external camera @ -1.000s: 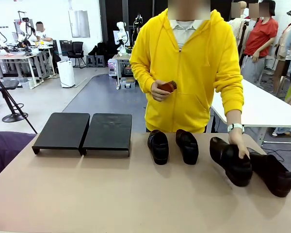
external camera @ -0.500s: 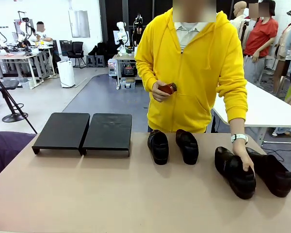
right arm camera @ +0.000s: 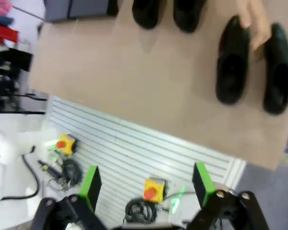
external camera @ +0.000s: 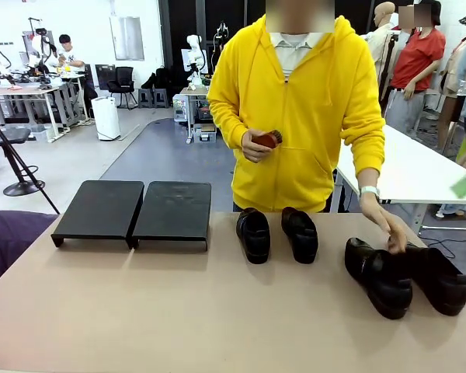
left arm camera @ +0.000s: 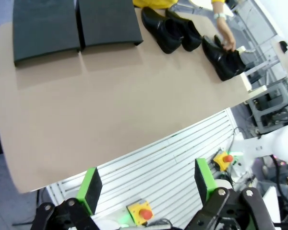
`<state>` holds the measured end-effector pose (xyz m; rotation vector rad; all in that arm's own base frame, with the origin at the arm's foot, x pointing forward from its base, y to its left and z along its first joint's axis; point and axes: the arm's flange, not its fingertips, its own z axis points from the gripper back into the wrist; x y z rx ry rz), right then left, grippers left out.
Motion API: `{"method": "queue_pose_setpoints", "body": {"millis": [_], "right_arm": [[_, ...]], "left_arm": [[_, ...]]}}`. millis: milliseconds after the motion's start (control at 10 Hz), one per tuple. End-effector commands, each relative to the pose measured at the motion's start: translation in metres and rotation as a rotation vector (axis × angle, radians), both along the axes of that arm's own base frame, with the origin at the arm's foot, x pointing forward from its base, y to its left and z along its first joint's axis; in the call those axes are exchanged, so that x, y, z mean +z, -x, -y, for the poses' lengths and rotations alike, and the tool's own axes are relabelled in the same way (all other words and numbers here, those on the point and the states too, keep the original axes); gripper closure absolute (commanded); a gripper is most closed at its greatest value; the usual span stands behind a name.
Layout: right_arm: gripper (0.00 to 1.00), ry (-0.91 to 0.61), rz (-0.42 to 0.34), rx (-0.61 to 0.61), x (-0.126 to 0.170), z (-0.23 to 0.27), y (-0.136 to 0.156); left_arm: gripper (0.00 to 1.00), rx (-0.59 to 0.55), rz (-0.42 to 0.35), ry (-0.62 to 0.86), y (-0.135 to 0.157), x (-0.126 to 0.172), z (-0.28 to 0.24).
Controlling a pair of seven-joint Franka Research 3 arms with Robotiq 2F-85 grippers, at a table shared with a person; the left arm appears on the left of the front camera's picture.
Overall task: Organize the shoes by placing them on the stand.
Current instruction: Pick up one Shoe and place it in the middle of the table.
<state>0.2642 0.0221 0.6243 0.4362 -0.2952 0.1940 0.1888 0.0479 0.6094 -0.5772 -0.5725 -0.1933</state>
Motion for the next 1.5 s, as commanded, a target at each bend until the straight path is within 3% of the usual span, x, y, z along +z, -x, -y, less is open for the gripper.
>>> {"method": "queue_pose_setpoints", "body": {"millis": [0,200,300,400,500,600,900,1100,1200,1400], "right_arm": [[0.0,0.03,-0.041,-0.019,-0.002,-0.054,-0.095],[0.0,0.017,-0.102,-0.048,-0.029,-0.113,-0.16],[0.0,0.007,-0.138,-0.008,-0.043,-0.135,-0.175],[0.0,-0.001,-0.133,0.033,-0.05,-0.146,-0.179],[0.0,-0.047,-0.087,0.107,-0.041,-0.132,-0.162],[0.0,0.025,-0.126,0.02,-0.066,-0.147,-0.18],[0.0,0.014,-0.125,0.045,-0.063,-0.149,-0.182],[0.0,0.08,-0.243,0.035,-0.081,-0.173,-0.264],[0.0,0.046,-0.251,0.108,-0.095,-0.179,-0.291],[0.0,0.06,-0.241,-0.022,-0.124,-0.188,-0.336]], "left_arm": [[0.0,-0.017,0.007,0.015,0.0,0.001,-0.001],[0.0,-0.017,0.007,0.015,0.0,0.001,-0.001],[0.0,-0.017,0.007,0.015,0.0,0.001,-0.001],[0.0,-0.017,0.007,0.015,0.0,0.001,-0.001],[0.0,-0.017,0.007,0.015,0.0,0.001,-0.001],[0.0,-0.017,0.007,0.015,0.0,0.001,-0.001],[0.0,-0.017,0.007,0.015,0.0,0.001,-0.001],[0.0,-0.017,0.007,0.015,0.0,0.001,-0.001],[0.0,-0.017,0.007,0.015,0.0,0.001,-0.001],[0.0,-0.017,0.007,0.015,0.0,0.001,-0.001]]}}
